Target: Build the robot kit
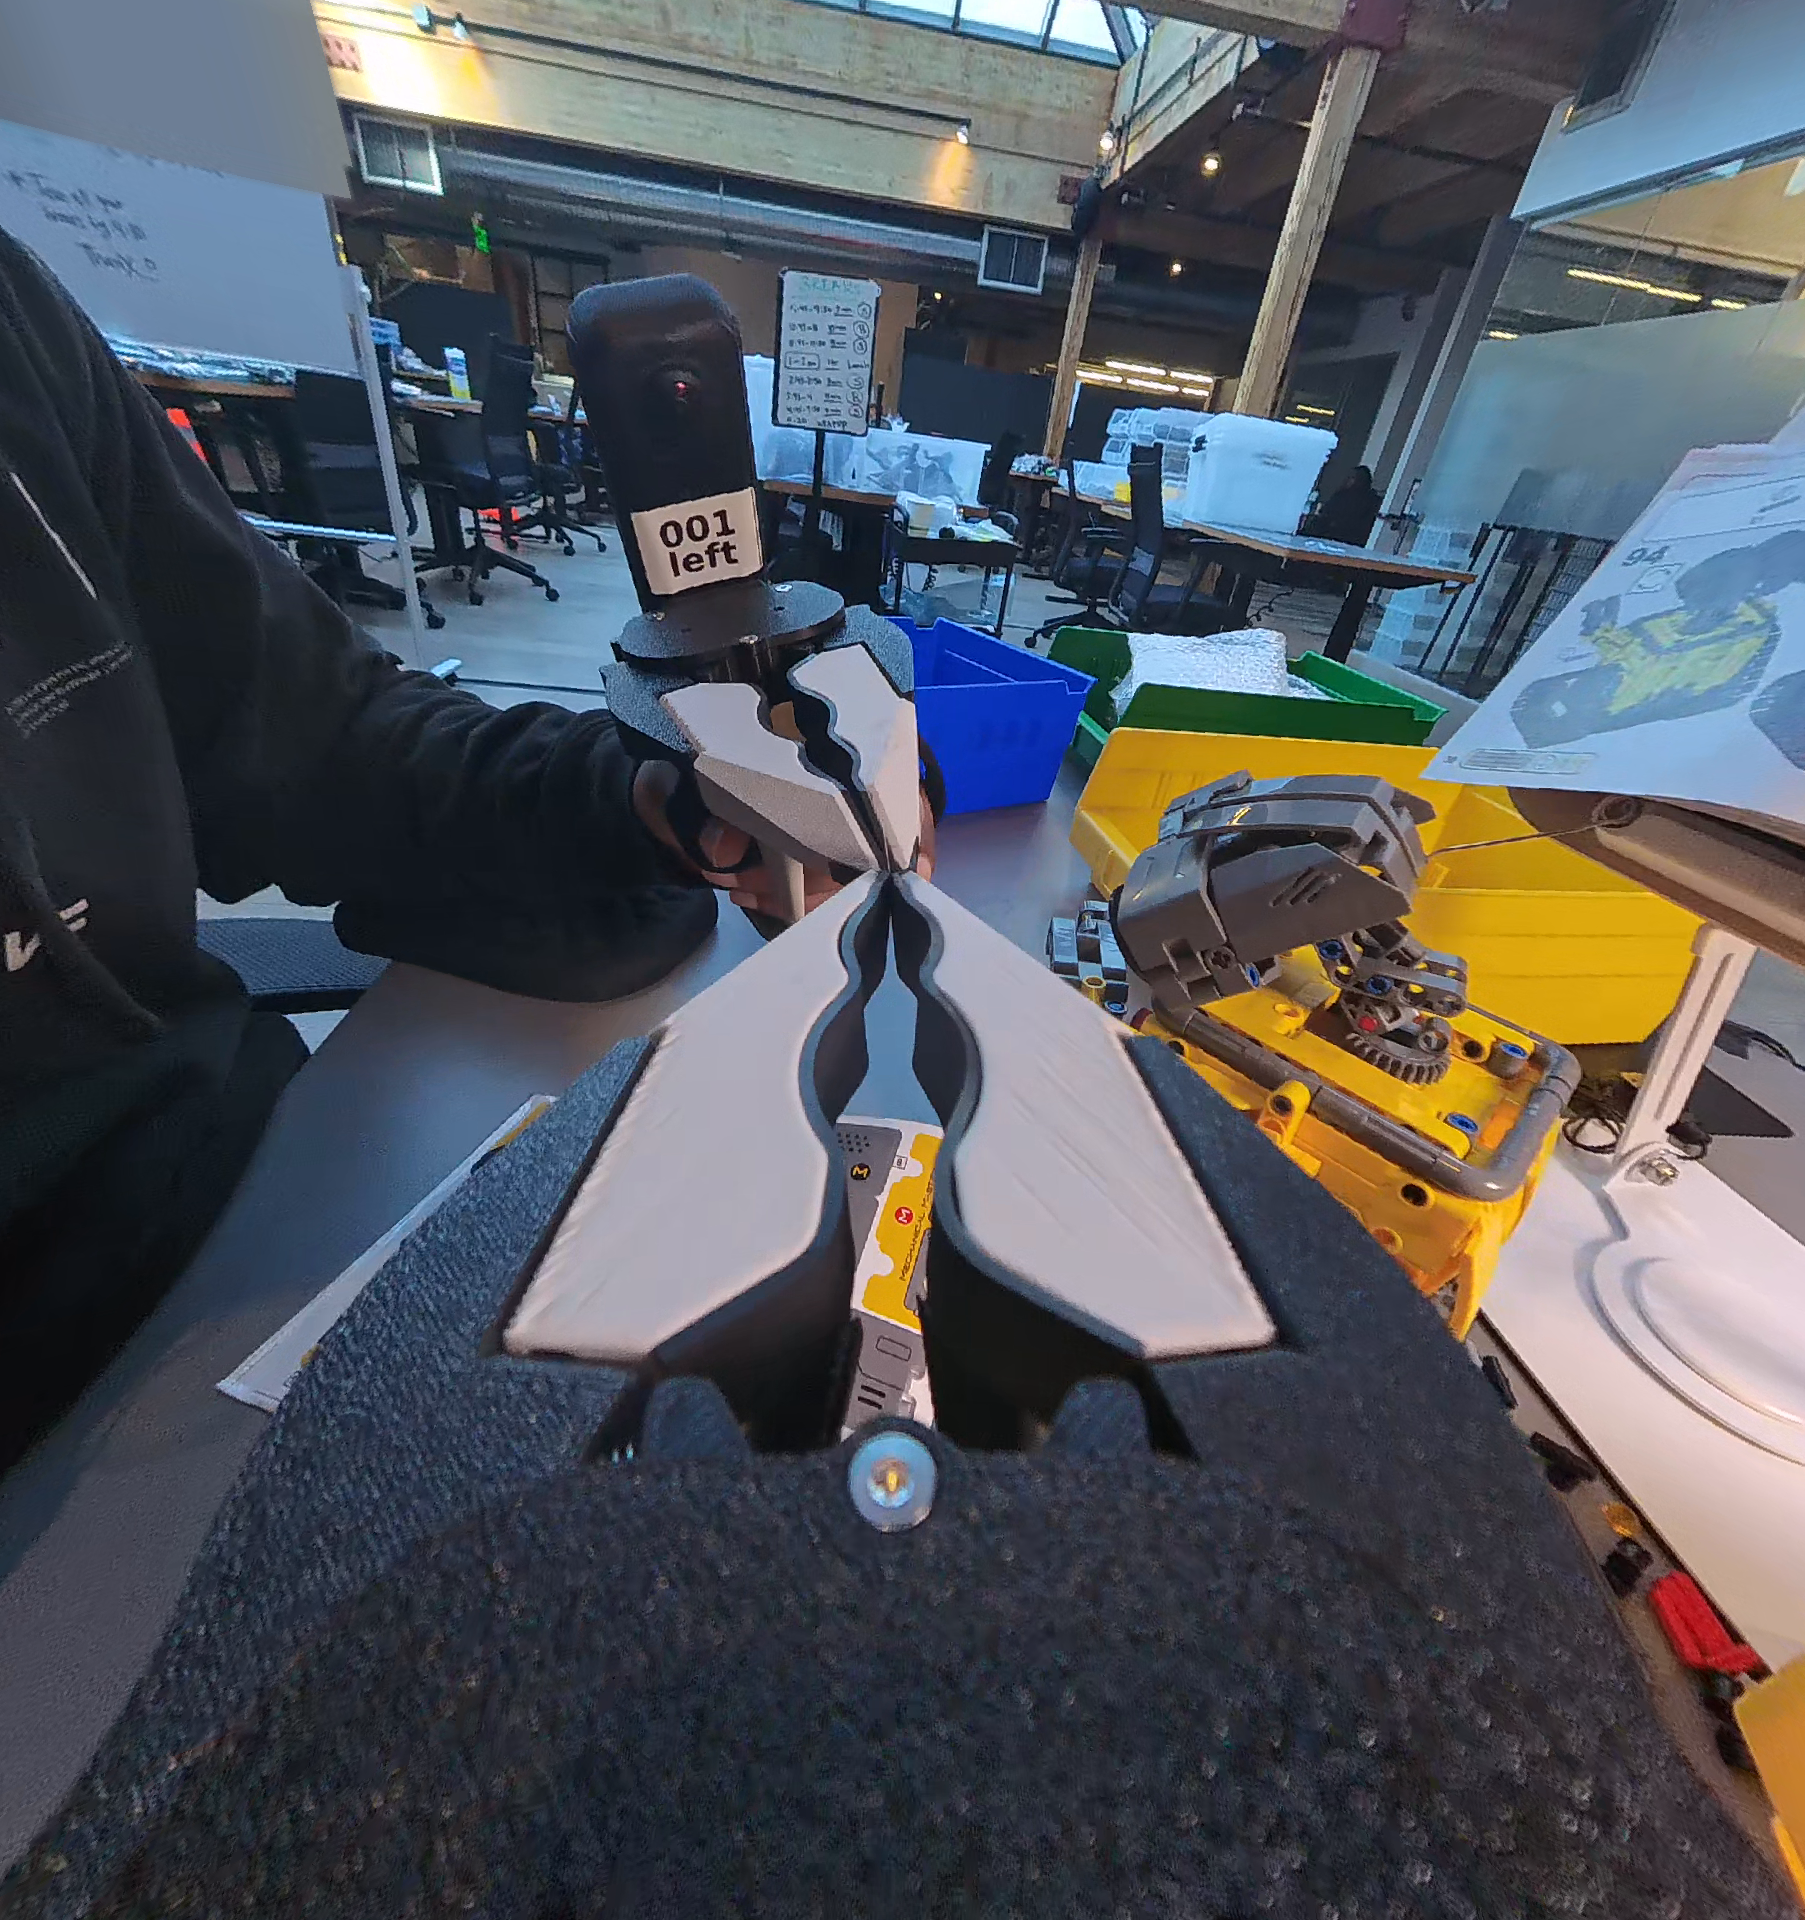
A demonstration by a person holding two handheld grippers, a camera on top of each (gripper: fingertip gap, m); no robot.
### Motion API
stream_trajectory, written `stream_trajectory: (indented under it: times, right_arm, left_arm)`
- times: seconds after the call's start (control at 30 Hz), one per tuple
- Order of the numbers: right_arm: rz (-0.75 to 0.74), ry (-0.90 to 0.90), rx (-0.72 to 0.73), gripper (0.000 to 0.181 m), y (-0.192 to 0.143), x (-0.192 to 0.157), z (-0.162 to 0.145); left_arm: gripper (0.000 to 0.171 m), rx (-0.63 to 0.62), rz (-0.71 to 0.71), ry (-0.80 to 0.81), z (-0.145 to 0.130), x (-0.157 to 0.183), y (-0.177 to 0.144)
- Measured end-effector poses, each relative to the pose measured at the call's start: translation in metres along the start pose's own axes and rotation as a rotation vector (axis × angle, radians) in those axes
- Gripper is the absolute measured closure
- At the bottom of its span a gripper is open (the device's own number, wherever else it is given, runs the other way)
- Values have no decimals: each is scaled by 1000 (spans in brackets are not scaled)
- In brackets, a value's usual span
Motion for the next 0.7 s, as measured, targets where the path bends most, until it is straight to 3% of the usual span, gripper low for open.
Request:
stream_trajectory:
  times: [0.27, 0.5, 0.7]
  right_arm:
    - [9, 29, 0, 181, -1, 1, -5]
    - [21, 78, 44, 179, -3, 5, -7]
    - [69, 172, 125, 165, -6, 6, -4]
  left_arm:
    - [171, 7, -27, -55, -6, 0, 2]
    - [171, 61, -110, -271, -11, -1, 5]
    - [171, 72, -168, -410, -18, 0, 10]
Point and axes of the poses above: each gripper's, where its closed fingertips meet, y out along the fingers, z out of its top, x = y × z across the jaws, the point moved 6 cm from there along -y, back along the fingers, and after that the axes turned 10 degrees about z, right-handed, at the moved point
